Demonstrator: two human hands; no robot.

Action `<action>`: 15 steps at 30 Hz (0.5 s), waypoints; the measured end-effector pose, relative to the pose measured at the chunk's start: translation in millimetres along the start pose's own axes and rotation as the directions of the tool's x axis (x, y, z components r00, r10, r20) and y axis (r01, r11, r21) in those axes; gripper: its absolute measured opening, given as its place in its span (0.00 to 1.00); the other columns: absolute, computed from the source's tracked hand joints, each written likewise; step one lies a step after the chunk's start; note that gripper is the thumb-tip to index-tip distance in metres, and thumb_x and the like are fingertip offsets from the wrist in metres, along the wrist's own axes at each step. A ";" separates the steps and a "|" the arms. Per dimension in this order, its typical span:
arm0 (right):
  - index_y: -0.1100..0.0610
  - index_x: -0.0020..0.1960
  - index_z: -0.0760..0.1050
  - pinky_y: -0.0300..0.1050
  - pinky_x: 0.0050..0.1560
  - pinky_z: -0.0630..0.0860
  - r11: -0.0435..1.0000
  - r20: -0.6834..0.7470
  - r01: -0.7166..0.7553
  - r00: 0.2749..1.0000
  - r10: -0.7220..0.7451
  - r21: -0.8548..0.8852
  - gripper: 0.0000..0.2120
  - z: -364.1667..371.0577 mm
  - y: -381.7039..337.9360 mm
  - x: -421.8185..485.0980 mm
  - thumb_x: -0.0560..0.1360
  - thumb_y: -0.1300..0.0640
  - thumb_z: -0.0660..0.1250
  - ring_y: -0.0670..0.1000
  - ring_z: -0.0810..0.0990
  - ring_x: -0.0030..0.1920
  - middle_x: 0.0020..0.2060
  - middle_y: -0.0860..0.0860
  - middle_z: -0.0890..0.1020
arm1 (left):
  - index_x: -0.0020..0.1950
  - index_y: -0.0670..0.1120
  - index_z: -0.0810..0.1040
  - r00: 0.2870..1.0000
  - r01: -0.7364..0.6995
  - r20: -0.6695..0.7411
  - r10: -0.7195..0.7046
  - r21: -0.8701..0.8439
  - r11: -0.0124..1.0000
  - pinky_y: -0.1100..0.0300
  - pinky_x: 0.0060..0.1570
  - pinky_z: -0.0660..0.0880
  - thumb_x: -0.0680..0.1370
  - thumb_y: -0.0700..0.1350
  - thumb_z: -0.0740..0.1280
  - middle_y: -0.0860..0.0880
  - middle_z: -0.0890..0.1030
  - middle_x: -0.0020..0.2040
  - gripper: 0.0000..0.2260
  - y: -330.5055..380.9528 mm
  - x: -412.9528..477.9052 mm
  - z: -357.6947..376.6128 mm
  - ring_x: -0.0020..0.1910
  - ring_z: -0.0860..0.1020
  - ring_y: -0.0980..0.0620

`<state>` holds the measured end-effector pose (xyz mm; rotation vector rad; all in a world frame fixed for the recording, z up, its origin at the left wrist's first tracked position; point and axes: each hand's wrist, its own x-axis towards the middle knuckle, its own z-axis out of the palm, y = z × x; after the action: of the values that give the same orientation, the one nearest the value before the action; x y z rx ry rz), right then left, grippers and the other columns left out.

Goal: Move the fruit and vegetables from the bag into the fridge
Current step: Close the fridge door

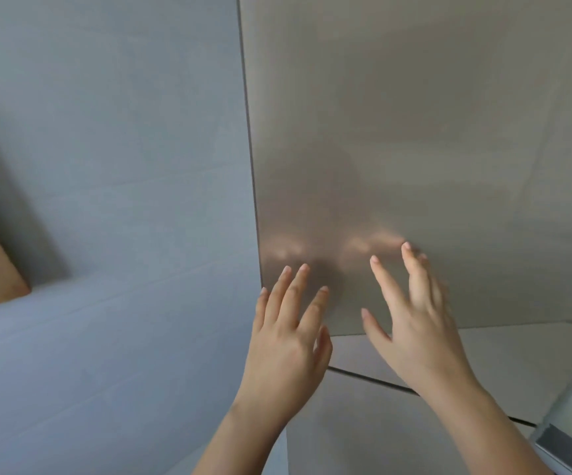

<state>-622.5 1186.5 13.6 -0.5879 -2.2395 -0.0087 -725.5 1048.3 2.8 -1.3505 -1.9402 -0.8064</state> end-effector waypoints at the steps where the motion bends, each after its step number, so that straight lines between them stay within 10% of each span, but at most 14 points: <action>1: 0.58 0.67 0.68 0.71 0.56 0.66 1.000 -0.006 -0.002 1.000 0.001 -0.023 0.30 4.9 2.9 5.2 0.67 0.53 0.70 0.70 0.65 0.66 0.68 0.66 0.65 | 0.62 0.43 0.72 1.000 0.003 0.007 -0.003 0.002 1.000 0.40 0.61 0.65 0.73 0.43 0.60 0.39 0.70 0.67 0.18 -4.6 5.1 7.8 0.68 0.63 0.41; 15: 0.56 0.67 0.70 0.72 0.55 0.66 0.978 0.093 -0.050 0.993 0.070 -0.200 0.35 77.9 37.1 77.2 0.61 0.53 0.76 0.62 0.57 0.69 0.71 0.60 0.63 | 0.63 0.42 0.73 0.990 -0.020 0.135 0.026 -0.043 0.999 0.37 0.58 0.68 0.67 0.39 0.73 0.36 0.68 0.68 0.25 -67.8 94.1 118.5 0.67 0.66 0.36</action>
<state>-706.3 1266.2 9.1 -0.7787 -2.3328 -0.1764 -833.6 1173.6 -4.9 -1.4846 -2.0172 -0.7655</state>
